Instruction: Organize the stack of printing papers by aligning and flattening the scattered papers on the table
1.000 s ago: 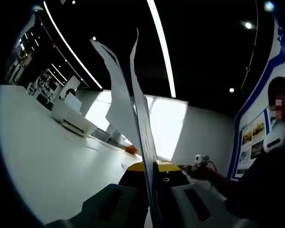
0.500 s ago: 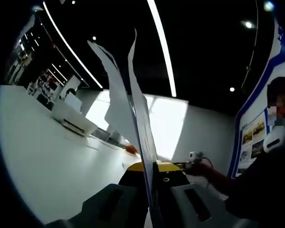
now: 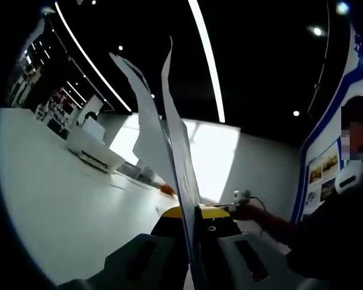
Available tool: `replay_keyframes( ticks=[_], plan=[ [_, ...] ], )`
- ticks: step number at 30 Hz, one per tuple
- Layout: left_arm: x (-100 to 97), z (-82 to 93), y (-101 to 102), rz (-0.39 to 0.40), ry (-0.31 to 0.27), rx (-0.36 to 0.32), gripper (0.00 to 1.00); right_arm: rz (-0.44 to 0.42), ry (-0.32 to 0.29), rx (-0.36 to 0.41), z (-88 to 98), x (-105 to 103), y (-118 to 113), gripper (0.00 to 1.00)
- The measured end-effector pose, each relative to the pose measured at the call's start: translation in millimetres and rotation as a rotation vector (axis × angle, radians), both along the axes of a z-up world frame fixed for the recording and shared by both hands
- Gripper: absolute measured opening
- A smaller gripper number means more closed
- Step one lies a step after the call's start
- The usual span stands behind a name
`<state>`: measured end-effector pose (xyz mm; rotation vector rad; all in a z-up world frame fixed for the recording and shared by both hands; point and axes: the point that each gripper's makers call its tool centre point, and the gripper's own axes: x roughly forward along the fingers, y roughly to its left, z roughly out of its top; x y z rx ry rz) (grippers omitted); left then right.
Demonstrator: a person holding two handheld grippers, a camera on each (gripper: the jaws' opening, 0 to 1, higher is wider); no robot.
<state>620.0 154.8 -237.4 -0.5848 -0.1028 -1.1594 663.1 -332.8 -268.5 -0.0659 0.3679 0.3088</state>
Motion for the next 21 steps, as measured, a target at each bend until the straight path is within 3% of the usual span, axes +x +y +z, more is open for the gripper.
replay_keyframes(
  ticks=[15,21],
  plan=[
    [0.4,0.0,0,0.002,0.0,0.003,0.06,-0.031,0.065,-0.048,-12.1,40,-33,0.61],
    [1.2,-0.5,0,0.006,0.002,0.006,0.06,-0.022,0.086,-0.074,-22.3,47,-31,0.61]
  ],
)
